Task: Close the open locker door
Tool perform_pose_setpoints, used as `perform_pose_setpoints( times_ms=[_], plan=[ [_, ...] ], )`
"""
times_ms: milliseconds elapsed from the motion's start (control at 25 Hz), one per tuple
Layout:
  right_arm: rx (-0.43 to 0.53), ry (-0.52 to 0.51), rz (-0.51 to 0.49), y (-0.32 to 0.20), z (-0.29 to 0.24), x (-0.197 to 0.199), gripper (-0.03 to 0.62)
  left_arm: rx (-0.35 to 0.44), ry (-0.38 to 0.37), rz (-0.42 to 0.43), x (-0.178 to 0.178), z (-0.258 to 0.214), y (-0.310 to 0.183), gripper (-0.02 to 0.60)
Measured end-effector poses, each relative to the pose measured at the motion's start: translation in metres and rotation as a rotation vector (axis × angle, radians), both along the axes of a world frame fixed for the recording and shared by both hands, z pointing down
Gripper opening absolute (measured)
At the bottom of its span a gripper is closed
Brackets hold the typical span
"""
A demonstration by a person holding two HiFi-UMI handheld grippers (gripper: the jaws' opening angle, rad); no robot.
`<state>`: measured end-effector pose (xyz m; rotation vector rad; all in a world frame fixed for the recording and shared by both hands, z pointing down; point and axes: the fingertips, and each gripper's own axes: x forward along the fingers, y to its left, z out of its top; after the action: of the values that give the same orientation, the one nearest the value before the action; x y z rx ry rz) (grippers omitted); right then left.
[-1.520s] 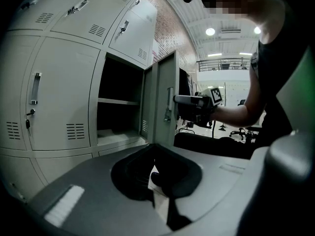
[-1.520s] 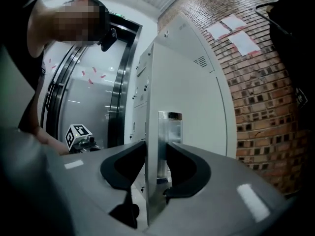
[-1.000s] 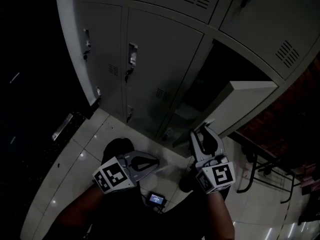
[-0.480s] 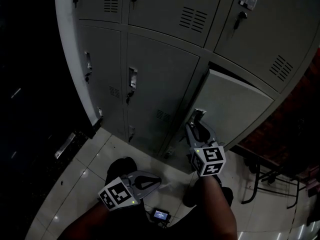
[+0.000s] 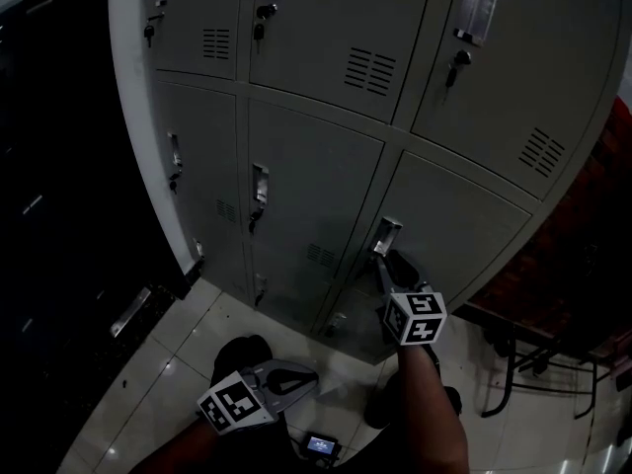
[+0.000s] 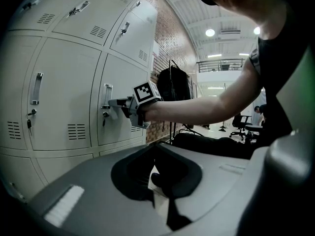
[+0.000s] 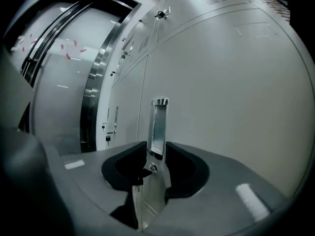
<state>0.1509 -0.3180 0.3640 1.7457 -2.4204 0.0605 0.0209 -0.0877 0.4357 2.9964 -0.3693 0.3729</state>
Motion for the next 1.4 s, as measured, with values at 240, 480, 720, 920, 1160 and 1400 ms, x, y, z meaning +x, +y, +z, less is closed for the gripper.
perform_pose_setpoints(
  times_ms=[240,480,720,920,1160,1400],
  plan=[
    [0.029,-0.017,-0.05,0.024,0.001,-0.008,0.121,-0.001,0.0,0.002,0.001,-0.001,0.0,0.011],
    [0.009,-0.035,-0.167,0.082,0.019,-0.028,0.086,-0.001,-0.004,0.0,0.0,0.0,-0.001,0.011],
    [-0.004,-0.057,-0.256,0.151,0.027,-0.031,0.056,0.001,-0.007,-0.002,0.0,0.0,-0.001,0.011],
    [-0.003,-0.137,-0.301,0.214,0.032,-0.02,0.045,0.002,-0.012,0.002,0.001,0.001,0.0,0.011],
    [0.002,-0.102,-0.341,0.272,0.04,-0.012,0.025,0.004,-0.023,-0.003,0.0,0.005,-0.001,0.011],
    [-0.015,-0.052,-0.351,0.291,0.044,-0.01,0.006,0.006,-0.025,0.0,0.002,0.003,0.001,0.011]
  ],
)
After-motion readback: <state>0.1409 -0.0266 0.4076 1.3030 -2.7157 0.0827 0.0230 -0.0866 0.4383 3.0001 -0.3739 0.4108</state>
